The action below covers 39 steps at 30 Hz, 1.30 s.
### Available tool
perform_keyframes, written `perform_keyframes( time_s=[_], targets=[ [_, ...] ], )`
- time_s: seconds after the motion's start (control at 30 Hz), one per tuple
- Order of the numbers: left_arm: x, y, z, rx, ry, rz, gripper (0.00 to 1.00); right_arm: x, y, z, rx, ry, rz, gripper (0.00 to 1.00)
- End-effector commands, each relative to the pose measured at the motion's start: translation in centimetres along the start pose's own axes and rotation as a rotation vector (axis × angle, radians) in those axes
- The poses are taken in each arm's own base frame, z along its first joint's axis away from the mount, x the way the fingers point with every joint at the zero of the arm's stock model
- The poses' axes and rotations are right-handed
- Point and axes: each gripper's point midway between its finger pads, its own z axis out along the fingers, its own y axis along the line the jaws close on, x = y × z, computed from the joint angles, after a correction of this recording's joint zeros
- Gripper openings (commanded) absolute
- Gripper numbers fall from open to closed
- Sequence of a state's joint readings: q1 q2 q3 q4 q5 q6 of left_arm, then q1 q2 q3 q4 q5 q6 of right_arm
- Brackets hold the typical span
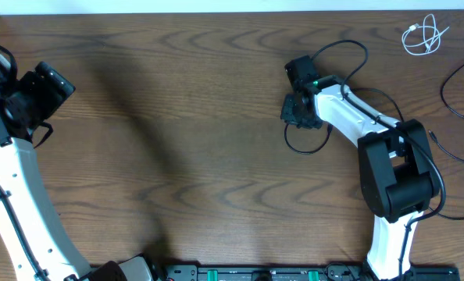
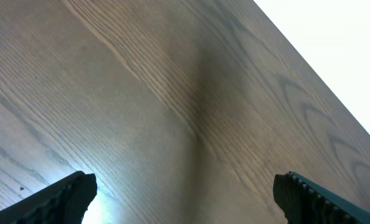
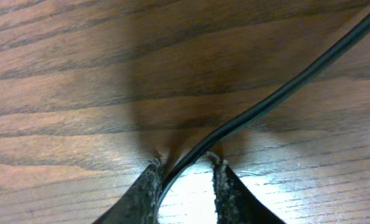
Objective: Untangle cables
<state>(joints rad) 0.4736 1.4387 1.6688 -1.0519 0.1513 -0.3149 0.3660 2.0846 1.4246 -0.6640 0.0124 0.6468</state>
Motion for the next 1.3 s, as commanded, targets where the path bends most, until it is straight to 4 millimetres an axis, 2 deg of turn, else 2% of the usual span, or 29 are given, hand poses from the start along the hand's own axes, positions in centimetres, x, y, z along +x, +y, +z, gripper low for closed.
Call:
perform_keyframes(
  time_s=[0.0,0.07,0.1,0.13,0.3,0.4,0.53,0.7,0.83,0.93,1.0,1.17,1.2,1.27],
  targets=[
    [0.1,0.0,0.2,-0.004,0.010,-0.003,0.96,0.9,-0.5,0.4,0.021,0.013,0.002,0.20],
    [0.1,0.0,0.2,-0.004,0.010,-0.003,0.96,0.9,-0.5,0.4,0.021,0.013,0.002,0.14],
    [0.2,0.0,0.2,-0.004,0.010,-0.003,0.96,0.9,-0.5,0.4,0.021,0.013,0.001,0.05],
    [0.2,0.0,0.2,-0.005,0.012,-0.003,0.96,0.9,-0.5,0.4,0.021,0.013,0.001,0.01],
    [0.3,0.0,0.2,-0.007,0.017,-0.003,0.96,0.6,-0.3,0.1,0.004,0.013,-0.065,0.01],
    [0.3,0.0,0.2,-0.007,0.017,-0.003,0.96,-0.2,0.4,-1.2,-0.060,0.018,-0.130,0.01],
    [0.3,0.0,0.2,-0.007,0.017,-0.003,0.96,-2.2,0.3,-5.2,-0.131,-0.019,-0.144,0.01],
    [0.3,0.0,0.2,-0.007,0.017,-0.003,0.96,-5.7,-2.5,-12.6,-0.165,-0.163,-0.122,0.01],
    [0.3,0.0,0.2,-0.007,0.017,-0.003,0.96,-8.7,-8.1,-18.8,-0.130,-0.319,-0.031,0.01],
    [0.3,0.0,0.2,-0.007,0.016,-0.003,0.96,-11.0,-14.7,-22.9,-0.029,-0.461,0.104,0.01],
    [0.3,0.0,0.2,-0.007,0.017,-0.003,0.96,-12.0,-20.0,-25.5,0.058,-0.550,0.214,0.01],
    [0.3,0.0,0.2,-0.007,0.017,-0.003,0.96,-12.1,-30.9,-28.4,0.229,-0.643,0.440,0.01],
    [0.3,0.0,0.2,-0.007,0.017,-0.003,0.96,-12.1,-32.5,-28.5,0.237,-0.648,0.472,0.01],
    [0.3,0.0,0.2,-0.007,0.017,-0.003,0.96,-12.0,-33.9,-28.0,0.196,-0.630,0.469,0.01]
  ],
)
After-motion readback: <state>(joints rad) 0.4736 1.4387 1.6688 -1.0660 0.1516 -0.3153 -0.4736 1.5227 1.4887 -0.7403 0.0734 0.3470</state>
